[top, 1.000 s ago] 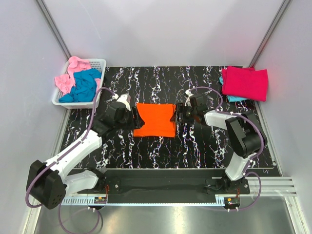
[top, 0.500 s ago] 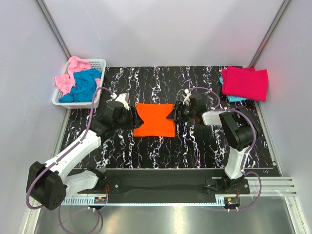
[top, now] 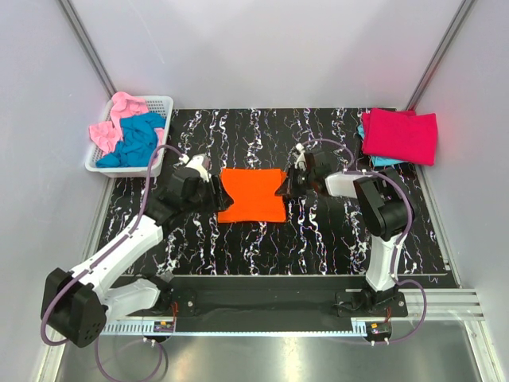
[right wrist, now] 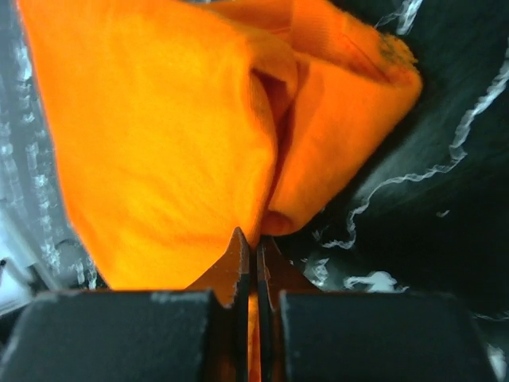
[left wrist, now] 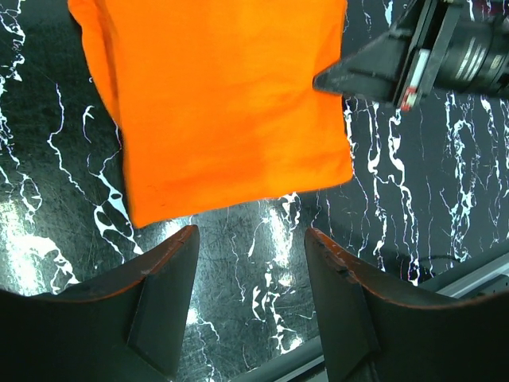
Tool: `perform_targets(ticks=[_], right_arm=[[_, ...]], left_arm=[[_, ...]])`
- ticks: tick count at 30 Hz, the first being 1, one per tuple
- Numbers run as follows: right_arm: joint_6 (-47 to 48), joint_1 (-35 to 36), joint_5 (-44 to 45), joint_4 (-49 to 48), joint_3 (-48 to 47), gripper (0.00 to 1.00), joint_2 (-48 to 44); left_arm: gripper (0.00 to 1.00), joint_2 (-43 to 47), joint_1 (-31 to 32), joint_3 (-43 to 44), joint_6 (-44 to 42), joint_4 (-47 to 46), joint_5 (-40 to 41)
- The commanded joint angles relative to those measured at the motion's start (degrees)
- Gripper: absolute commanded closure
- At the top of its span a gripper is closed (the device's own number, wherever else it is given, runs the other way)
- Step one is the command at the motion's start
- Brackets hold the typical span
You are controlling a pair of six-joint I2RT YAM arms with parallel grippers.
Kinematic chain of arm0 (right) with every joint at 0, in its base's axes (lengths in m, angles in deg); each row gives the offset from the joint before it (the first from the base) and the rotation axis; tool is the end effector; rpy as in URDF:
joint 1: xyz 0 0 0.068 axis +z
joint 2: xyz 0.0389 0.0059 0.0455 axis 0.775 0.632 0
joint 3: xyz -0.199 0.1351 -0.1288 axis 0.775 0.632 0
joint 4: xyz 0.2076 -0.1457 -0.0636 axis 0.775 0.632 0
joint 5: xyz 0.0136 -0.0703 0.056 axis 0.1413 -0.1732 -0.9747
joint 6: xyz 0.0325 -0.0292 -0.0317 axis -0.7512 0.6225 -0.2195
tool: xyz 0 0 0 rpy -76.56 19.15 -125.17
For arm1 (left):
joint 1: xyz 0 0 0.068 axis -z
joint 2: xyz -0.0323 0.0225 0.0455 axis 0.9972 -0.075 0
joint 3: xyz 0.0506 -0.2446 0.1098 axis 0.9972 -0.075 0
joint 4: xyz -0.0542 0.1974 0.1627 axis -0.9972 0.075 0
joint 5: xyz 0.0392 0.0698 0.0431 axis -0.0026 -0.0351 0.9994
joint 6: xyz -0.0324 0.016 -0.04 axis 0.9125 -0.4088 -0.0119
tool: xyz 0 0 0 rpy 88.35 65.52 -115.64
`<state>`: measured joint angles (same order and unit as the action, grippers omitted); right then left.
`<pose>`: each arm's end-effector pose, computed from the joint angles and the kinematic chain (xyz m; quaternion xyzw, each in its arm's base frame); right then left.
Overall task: Fold and stack the t-shirts
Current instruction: Neatly place the folded tshirt to the corner
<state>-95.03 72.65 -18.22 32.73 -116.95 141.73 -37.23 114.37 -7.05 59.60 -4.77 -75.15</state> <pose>0.3565 0.1615 0.1234 -0.0555 0.8965 0.3658 0.2438 0.2037 -0.1148 0.2615 -0.0164 0.8960 -0.2608 0.3589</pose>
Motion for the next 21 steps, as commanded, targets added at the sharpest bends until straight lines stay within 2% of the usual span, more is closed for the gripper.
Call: perform_targets(ticks=[1, 5, 9, 16, 21], right_arm=[[6.9, 0.0, 9.0, 14.4, -8.9, 1.0, -1.0], [14.3, -0.1, 23.1, 25.1, -19.7, 1.0, -1.2], [18.4, -2.4, 31.4, 31.8, -29.9, 1.0, 1.3], [21.0, -9.7, 34.3, 36.4, -43.3, 1.0, 5.9], [24.8, -15.2, 37.3, 39.4, -53.2, 1.0, 12.8]], left_arm=[[0.39, 1.9, -0.4, -0.5, -0.3, -2.0, -1.2], [0.39, 1.9, -0.5, -0.8, 0.1, -2.0, -1.4], [0.39, 1.5, -0.5, -0.6, 0.0, -2.0, -1.5], [0.39, 0.4, -0.7, 0.8, -0.5, -1.0, -1.6], [0.39, -0.3, -0.7, 1.7, -0.6, -0.5, -2.6]])
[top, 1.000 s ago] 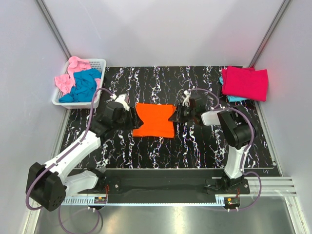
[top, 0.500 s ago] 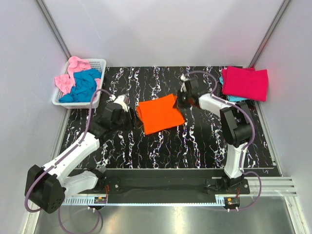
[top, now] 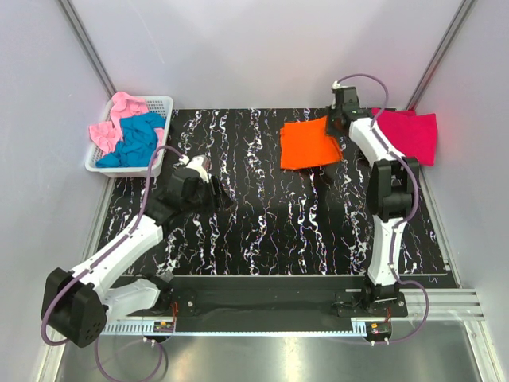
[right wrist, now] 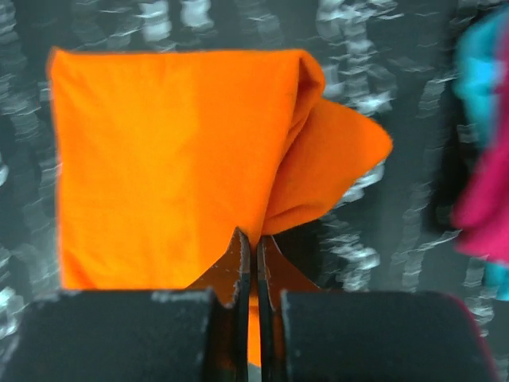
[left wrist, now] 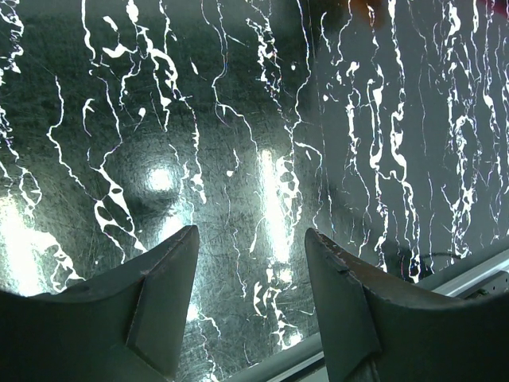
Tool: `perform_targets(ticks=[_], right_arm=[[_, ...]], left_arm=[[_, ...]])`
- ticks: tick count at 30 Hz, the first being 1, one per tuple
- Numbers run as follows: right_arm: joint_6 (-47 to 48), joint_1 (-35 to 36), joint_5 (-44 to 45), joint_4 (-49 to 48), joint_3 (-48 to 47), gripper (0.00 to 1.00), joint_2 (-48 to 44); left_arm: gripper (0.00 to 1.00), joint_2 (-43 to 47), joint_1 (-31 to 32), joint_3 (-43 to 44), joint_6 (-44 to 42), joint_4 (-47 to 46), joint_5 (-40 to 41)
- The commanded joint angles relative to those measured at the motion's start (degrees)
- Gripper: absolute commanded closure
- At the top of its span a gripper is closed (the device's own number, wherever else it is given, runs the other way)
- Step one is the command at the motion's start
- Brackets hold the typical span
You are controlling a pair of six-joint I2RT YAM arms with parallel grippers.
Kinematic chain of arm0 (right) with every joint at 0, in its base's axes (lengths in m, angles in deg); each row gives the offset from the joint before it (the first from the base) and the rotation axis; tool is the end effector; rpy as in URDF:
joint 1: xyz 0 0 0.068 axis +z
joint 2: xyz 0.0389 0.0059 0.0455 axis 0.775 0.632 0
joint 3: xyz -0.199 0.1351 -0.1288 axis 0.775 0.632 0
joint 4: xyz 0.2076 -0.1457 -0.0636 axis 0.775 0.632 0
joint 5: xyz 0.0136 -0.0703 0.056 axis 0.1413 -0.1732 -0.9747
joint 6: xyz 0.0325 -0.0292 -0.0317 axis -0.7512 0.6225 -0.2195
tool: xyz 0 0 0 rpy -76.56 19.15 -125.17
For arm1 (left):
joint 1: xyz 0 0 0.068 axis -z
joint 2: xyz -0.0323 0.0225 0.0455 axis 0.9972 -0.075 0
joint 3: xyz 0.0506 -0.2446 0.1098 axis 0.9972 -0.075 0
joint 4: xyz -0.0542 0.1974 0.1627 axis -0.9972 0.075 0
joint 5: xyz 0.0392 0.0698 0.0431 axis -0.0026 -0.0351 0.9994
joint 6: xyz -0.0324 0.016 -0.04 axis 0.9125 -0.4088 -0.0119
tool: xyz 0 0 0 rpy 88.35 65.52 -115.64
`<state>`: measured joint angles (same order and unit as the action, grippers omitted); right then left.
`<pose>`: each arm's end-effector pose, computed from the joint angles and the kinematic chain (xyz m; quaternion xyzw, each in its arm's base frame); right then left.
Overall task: Fold and stack the t-shirts
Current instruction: Neatly place the folded tshirt to the corner
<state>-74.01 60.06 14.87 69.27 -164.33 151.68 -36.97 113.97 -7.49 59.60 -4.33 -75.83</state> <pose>0.4870 0.0768 0.2519 -0.0113 0.9190 0.0209 0.3936 0.2026 -0.1129 0.2592 -0.0172 0.8982 -0.2617 0.3528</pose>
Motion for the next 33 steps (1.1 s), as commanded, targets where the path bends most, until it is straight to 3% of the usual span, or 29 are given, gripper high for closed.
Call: perform_targets(ticks=[1, 6, 11, 21, 25, 33], right_arm=[[4.6, -3.8, 4.5, 4.0, -10.0, 1.0, 4.0], [5.9, -11.2, 4.4, 9.2, -26.6, 1.0, 10.8], [5.9, -15.1, 4.9, 13.7, -35.6, 1.0, 12.7], [3.6, -21.9, 10.4, 11.7, -31.5, 1.0, 6.0], [-1.2, -23.7, 16.1, 7.8, -25.3, 1.0, 2.2], [-3.9, -25.6, 26.1, 5.9, -23.2, 1.0, 0.7]], left_arm=[[0.39, -0.9, -0.3, 2.2, -0.6, -0.8, -2.4], [0.39, -2.4, -0.3, 2.0, -0.3, -1.0, -3.5], [0.39, -4.7, -0.3, 2.4, -0.4, -1.7, -4.3], [0.39, -6.8, -0.3, 2.0, 0.4, -3.7, -5.8], [0.39, -6.4, -0.2, 1.7, 0.2, -3.6, -5.8], [0.39, -6.5, -0.3, 1.1, 0.2, -3.5, -5.4]])
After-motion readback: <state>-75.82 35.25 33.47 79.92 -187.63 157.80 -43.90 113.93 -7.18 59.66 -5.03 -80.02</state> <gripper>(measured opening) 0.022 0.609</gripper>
